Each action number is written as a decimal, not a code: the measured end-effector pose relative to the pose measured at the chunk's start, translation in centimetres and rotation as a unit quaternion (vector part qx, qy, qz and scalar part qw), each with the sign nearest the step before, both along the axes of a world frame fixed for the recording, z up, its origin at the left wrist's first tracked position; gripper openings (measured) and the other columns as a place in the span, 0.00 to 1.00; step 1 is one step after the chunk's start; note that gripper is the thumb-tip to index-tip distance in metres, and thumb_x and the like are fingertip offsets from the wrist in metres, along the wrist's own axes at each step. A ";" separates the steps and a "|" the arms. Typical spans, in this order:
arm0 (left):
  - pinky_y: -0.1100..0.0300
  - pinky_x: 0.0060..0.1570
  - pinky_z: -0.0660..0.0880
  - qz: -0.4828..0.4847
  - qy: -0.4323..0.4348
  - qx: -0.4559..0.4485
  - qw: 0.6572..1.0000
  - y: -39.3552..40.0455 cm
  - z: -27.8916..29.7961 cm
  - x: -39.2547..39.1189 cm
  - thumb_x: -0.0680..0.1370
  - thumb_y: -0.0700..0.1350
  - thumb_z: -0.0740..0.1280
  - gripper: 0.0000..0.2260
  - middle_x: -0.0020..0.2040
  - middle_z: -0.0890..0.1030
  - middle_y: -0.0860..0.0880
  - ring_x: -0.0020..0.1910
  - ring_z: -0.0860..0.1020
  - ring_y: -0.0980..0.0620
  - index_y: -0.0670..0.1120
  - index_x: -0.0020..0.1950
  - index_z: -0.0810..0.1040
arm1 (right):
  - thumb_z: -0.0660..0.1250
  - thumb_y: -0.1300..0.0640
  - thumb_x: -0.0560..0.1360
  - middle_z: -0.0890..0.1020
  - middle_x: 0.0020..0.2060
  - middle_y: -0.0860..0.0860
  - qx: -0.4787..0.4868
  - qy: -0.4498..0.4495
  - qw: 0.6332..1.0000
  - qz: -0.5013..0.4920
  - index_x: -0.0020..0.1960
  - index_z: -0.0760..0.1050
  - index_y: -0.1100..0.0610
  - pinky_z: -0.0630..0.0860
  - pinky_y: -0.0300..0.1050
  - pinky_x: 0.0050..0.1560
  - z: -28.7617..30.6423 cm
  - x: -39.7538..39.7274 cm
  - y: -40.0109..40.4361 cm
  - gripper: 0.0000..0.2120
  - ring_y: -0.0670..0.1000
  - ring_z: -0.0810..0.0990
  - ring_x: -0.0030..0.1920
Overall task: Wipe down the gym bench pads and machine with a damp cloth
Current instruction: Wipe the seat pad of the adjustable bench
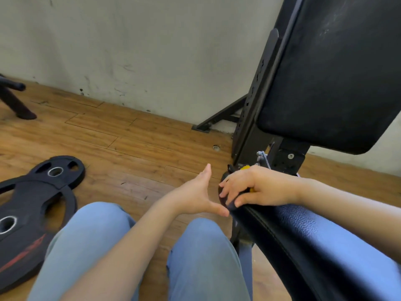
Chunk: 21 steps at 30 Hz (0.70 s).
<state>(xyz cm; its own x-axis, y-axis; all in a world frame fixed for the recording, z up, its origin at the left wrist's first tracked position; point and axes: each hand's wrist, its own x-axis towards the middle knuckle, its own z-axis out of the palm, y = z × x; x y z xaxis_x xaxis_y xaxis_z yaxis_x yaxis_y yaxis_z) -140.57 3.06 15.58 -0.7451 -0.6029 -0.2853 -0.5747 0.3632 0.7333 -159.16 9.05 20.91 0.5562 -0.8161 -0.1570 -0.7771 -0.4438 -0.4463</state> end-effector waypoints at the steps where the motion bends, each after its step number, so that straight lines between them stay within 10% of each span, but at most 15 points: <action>1: 0.57 0.73 0.57 -0.008 -0.003 0.004 1.000 0.0 -0.1 0.0 0.67 0.56 0.76 0.57 0.79 0.46 0.49 0.76 0.51 0.52 0.49 0.76 0.34 | 0.68 0.54 0.73 0.81 0.53 0.43 0.008 -0.010 1.000 -0.005 0.50 0.82 0.50 0.70 0.45 0.65 0.0 0.0 -0.4 0.08 0.42 0.75 0.60; 6: 0.57 0.73 0.57 -0.011 -0.010 0.004 1.000 -0.1 -0.5 0.2 0.67 0.55 0.76 0.57 0.79 0.45 0.50 0.76 0.51 0.51 0.48 0.76 0.34 | 0.66 0.51 0.75 0.80 0.47 0.40 -0.001 0.087 0.996 -0.031 0.49 0.81 0.45 0.73 0.49 0.57 0.1 2.0 -3.4 0.06 0.41 0.77 0.49; 15: 0.55 0.73 0.56 -0.005 -0.014 -0.001 1.000 -0.1 -0.4 0.3 0.67 0.57 0.76 0.57 0.79 0.47 0.48 0.77 0.52 0.51 0.49 0.77 0.34 | 0.64 0.54 0.75 0.82 0.49 0.45 -0.073 0.127 0.986 0.082 0.45 0.82 0.53 0.63 0.34 0.66 0.9 1.2 3.6 0.09 0.46 0.71 0.64; 21: 0.54 0.71 0.58 0.018 -0.015 0.011 1.000 -0.3 -0.4 0.6 0.68 0.56 0.75 0.57 0.78 0.48 0.47 0.76 0.55 0.48 0.47 0.76 0.32 | 0.64 0.50 0.76 0.80 0.37 0.47 0.041 0.302 0.951 -0.051 0.41 0.78 0.54 0.75 0.44 0.47 0.6 5.4 -4.9 0.10 0.50 0.78 0.42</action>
